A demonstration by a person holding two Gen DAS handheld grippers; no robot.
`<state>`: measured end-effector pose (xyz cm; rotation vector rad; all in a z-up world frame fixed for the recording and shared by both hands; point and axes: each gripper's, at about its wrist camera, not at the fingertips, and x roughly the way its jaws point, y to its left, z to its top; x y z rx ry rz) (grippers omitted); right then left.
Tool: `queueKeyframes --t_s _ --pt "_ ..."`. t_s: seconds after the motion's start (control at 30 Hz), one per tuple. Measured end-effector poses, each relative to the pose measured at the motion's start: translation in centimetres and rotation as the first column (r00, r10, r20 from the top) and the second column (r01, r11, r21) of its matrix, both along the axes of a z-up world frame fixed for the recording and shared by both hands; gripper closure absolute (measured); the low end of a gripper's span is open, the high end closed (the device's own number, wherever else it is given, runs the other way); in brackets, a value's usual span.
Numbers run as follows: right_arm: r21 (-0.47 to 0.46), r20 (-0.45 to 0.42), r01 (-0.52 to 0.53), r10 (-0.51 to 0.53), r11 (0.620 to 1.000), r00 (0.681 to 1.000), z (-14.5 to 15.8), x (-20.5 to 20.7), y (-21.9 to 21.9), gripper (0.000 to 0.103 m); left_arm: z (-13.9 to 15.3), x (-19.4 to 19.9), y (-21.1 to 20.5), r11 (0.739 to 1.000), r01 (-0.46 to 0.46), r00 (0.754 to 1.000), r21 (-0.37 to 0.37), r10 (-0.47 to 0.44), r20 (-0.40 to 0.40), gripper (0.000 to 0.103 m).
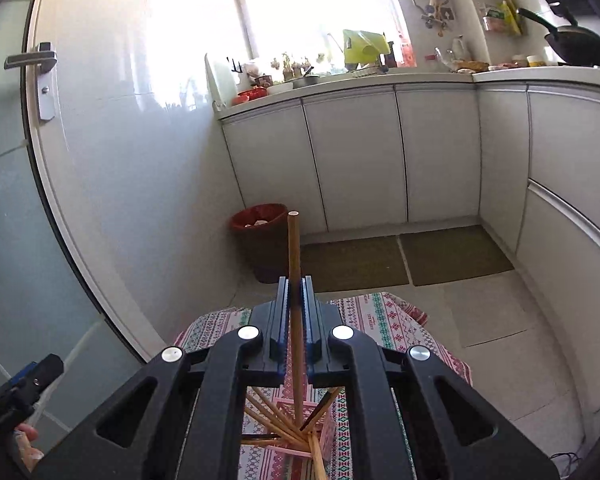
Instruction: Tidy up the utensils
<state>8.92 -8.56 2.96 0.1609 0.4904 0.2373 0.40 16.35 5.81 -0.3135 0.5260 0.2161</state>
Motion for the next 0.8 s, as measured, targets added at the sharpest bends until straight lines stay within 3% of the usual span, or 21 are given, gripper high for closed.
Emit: queueKeyframes --t_s 0.13,0.23,0.37,0.47,0.5,0.53,0.6,0.67,0.8 --pt "0.011 -0.043 -0.005 0.006 1.000 0.999 -2.9 0.4 0.3 0.093 -0.3 0.4 -0.1 1.000 0.001 1.000 0.019 -0.001 -0.014 0.007" --pt "0.037 -0.050 0.000 0.002 0.999 0.999 -3.1 -0.4 0.0 0.088 -0.1 0.2 -0.8 0.998 -0.002 1.000 0.058 0.002 0.000 0.007" --pt "0.010 -0.016 0.067 -0.067 0.998 0.998 -1.4 -3.0 -0.4 0.059 0.5 -0.1 -3.1 0.980 -0.048 0.999 0.193 0.045 0.016 0.007" --pt "-0.032 0.011 0.120 -0.120 0.992 0.993 -0.1 -4.9 -0.5 0.039 1.0 -0.4 -5.5 0.946 -0.085 0.996 0.312 0.077 0.038 0.007" --pt "-0.047 0.028 0.157 -0.155 0.987 0.987 0.4 -5.9 -0.8 0.029 1.1 -0.6 -6.0 0.938 -0.100 0.995 0.332 0.088 0.049 0.007" --pt "-0.049 0.045 0.183 -0.181 0.982 0.983 0.7 -6.7 -1.2 0.024 1.2 -0.9 -6.5 0.933 -0.106 0.994 0.344 0.089 0.066 0.007" --pt "-0.031 0.081 0.244 -0.241 0.969 0.967 1.3 -8.4 -2.6 0.015 1.6 -1.5 -7.1 0.938 -0.095 0.994 0.334 0.068 0.091 0.007" --pt "0.007 0.084 0.285 -0.284 0.959 0.955 1.6 -9.7 -4.3 0.013 1.9 -2.1 -7.2 0.954 -0.065 0.995 0.293 0.038 0.098 0.007" --pt "0.092 -0.001 0.298 -0.299 0.950 0.954 1.4 -10.7 -7.7 0.011 2.6 -3.4 -7.3 0.961 -0.059 0.989 0.268 0.019 0.150 0.007"
